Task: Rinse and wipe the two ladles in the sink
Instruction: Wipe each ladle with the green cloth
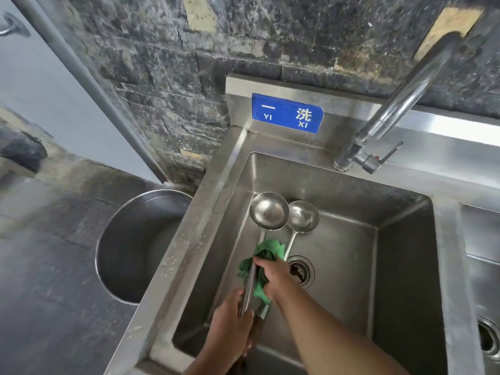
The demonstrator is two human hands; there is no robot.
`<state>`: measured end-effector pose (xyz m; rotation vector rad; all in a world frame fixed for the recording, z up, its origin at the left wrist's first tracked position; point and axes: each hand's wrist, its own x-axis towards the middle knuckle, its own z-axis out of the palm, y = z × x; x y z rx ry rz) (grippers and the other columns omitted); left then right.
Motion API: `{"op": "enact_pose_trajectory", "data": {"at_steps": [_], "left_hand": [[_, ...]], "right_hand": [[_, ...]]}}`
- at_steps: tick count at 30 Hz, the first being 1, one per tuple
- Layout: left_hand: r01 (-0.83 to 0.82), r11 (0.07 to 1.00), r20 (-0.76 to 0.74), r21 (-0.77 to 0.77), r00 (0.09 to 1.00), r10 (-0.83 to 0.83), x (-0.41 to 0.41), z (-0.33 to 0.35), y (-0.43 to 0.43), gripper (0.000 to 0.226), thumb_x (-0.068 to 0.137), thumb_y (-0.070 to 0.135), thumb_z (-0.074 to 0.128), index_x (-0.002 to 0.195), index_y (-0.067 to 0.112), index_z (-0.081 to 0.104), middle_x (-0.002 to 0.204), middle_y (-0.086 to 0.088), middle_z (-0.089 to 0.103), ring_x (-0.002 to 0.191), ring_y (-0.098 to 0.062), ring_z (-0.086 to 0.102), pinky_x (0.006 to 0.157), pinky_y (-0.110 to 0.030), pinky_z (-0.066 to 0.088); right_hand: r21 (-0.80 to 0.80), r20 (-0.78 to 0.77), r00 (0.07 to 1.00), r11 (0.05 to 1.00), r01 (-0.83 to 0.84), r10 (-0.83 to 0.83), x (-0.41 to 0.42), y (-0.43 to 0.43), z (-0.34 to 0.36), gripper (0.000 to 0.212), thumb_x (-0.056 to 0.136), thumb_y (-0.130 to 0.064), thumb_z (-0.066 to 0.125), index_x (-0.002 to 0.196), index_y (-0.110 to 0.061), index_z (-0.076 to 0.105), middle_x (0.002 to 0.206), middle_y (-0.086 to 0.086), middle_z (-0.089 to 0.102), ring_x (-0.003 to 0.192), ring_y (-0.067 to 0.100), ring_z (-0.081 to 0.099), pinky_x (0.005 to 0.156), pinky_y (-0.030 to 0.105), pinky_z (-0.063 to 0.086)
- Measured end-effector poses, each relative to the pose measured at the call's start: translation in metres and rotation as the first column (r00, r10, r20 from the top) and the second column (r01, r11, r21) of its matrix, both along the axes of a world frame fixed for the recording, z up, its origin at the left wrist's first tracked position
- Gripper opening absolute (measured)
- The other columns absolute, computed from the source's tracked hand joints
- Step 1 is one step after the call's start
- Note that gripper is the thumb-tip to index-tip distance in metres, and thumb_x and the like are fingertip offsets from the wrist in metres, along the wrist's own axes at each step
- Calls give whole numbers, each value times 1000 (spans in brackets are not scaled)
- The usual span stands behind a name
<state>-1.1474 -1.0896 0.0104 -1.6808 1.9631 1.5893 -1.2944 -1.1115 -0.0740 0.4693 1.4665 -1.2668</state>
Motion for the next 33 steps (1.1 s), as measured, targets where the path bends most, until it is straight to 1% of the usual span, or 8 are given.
{"op": "enact_pose_trajectory", "data": {"at_steps": [6, 11, 16, 21, 24, 28, 30, 33], "left_hand": [[-65, 996, 15, 64, 998, 64, -9, -29, -28, 47, 97, 21, 55, 142, 22, 44, 93, 2, 67, 48, -14, 66, 43, -24, 50], [-92, 988, 13, 122, 996, 91, -18, -53, -45, 51, 98, 22, 56, 147, 22, 40, 94, -1, 69, 48, -13, 65, 44, -21, 49], [-96, 984, 6, 148, 995, 96, -21, -72, -58, 44, 98, 21, 55, 141, 23, 46, 85, -3, 70, 46, -15, 62, 44, -25, 50], [-81, 982, 19, 169, 997, 79, -22, -86, -66, 47, 98, 26, 54, 144, 27, 43, 96, 2, 68, 48, -11, 61, 46, -20, 49], [-69, 980, 35, 188, 997, 63, -22, -92, -73, 49, 100, 28, 50, 148, 28, 37, 107, 7, 62, 55, -11, 63, 50, -19, 50], [-78, 976, 97, 201, 993, 60, -20, -104, -79, 54, 102, 26, 46, 153, 27, 27, 127, 2, 55, 69, -10, 60, 51, -17, 48], [-78, 979, 104, 188, 993, 59, -20, -109, -79, 54, 103, 24, 45, 153, 25, 27, 137, -3, 52, 75, -9, 60, 50, -15, 47], [-50, 982, 89, 184, 995, 34, -22, -110, -80, 51, 103, 21, 44, 152, 24, 29, 136, -5, 54, 90, -17, 66, 52, -15, 47]], "right_hand": [[-12, -7, 999, 999, -42, 42, 2, -17, -30, 31, 87, 12, 59, 118, 10, 52, 77, 25, 70, 56, 31, 70, 52, 37, 58], [-40, -3, 998, 998, -56, 56, 0, -29, -49, 38, 87, 13, 56, 124, 10, 45, 98, 39, 67, 73, 41, 71, 63, 46, 58], [2, -47, 998, 999, -50, 50, -1, -36, -75, 41, 81, 12, 64, 119, 6, 50, 101, 37, 67, 88, 50, 70, 75, 61, 57], [31, -89, 992, 996, -85, 87, -4, -43, -84, 42, 80, 7, 69, 117, 2, 52, 101, 29, 70, 89, 45, 70, 79, 59, 58], [51, -128, 984, 992, -117, 123, -7, -45, -81, 43, 80, 5, 70, 119, 0, 53, 105, 25, 67, 93, 41, 68, 83, 57, 57], [14, -84, 994, 997, -74, 75, -7, -36, -83, 40, 83, 5, 70, 118, -2, 53, 97, 18, 65, 84, 31, 64, 73, 46, 57], [6, -53, 997, 999, -51, 51, -4, -31, -87, 44, 82, 4, 72, 121, -4, 52, 106, 22, 65, 95, 38, 65, 81, 54, 56], [-1, -29, 999, 999, -36, 36, 3, -29, -92, 48, 81, 1, 73, 124, -5, 53, 115, 26, 64, 105, 43, 64, 87, 61, 53]]}}
